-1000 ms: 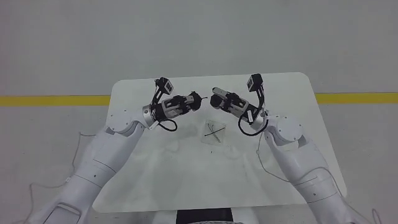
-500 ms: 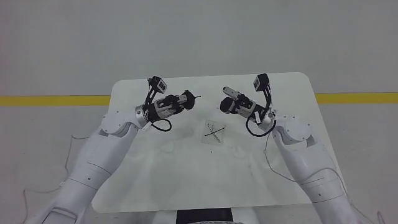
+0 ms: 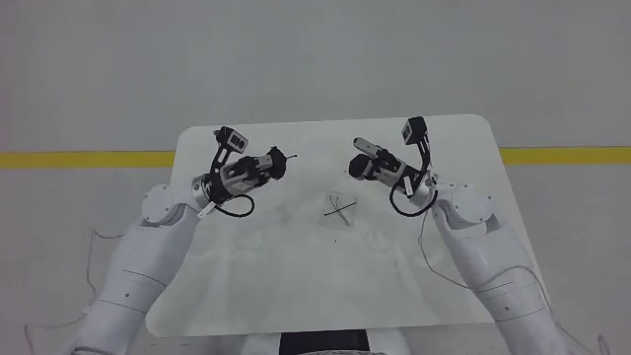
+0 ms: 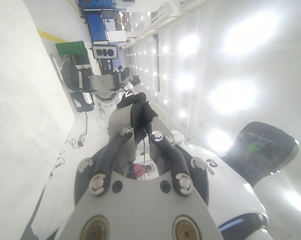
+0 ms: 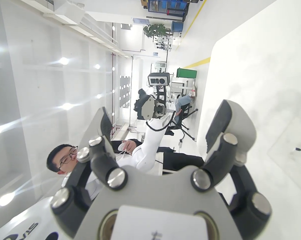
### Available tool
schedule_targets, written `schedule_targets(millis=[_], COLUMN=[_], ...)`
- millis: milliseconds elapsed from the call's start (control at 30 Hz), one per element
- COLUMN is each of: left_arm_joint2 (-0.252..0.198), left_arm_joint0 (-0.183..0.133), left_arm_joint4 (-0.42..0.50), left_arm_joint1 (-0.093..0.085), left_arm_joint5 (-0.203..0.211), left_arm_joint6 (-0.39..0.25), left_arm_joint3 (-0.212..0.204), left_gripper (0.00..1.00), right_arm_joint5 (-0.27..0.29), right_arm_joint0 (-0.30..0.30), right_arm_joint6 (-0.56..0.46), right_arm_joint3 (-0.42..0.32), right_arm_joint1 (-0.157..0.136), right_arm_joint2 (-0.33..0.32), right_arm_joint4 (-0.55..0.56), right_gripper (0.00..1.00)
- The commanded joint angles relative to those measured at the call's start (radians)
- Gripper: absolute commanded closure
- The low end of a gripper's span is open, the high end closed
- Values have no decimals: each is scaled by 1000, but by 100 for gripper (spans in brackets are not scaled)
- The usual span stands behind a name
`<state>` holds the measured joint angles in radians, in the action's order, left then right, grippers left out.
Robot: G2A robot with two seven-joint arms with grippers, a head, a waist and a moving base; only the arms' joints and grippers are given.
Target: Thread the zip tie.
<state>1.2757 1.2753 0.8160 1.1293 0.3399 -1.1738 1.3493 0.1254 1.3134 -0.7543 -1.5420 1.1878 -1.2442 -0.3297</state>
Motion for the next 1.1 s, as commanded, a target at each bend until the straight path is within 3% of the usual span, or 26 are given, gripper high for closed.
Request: schedule_targets(millis=[0,100,167,300,400,467,900,1067], left_arm_joint2=[57,107,138,138,138,138,138,138], left_arm_joint0=[26,46,50,50,50,50,50,50], left_arm_joint4=[10,13,7,7,7,7,7,7], left_arm_joint1=[5,13,20,20,20,20,20,20], left_arm_joint5=[0,0,0,0,0,0,0,0], left_arm_joint6=[-37,-75,-106,-106,-106,-106,-106,-106], left_arm_joint3=[-7,-13,-14,-14,-14,-14,-14,-14], left_gripper=[100,100,100,100,100,100,100,100], right_arm_joint5=[0,0,-10,-34,-32,3,3,-22], right_arm_joint0=[0,0,-7,-40,-80,-87,-87,-122], right_arm_joint6=[0,0,-1,-56,-131,-162,-162,-215], right_arm_joint3=[0,0,-14,-41,-70,-74,-74,-104], right_arm_joint1=[0,0,-4,-12,-25,-27,-27,-36], right_arm_joint2=[0,0,13,37,63,77,77,124], right_arm_joint4=[0,0,98,243,454,470,470,705], right_gripper=[0,0,0,0,0,0,0,0])
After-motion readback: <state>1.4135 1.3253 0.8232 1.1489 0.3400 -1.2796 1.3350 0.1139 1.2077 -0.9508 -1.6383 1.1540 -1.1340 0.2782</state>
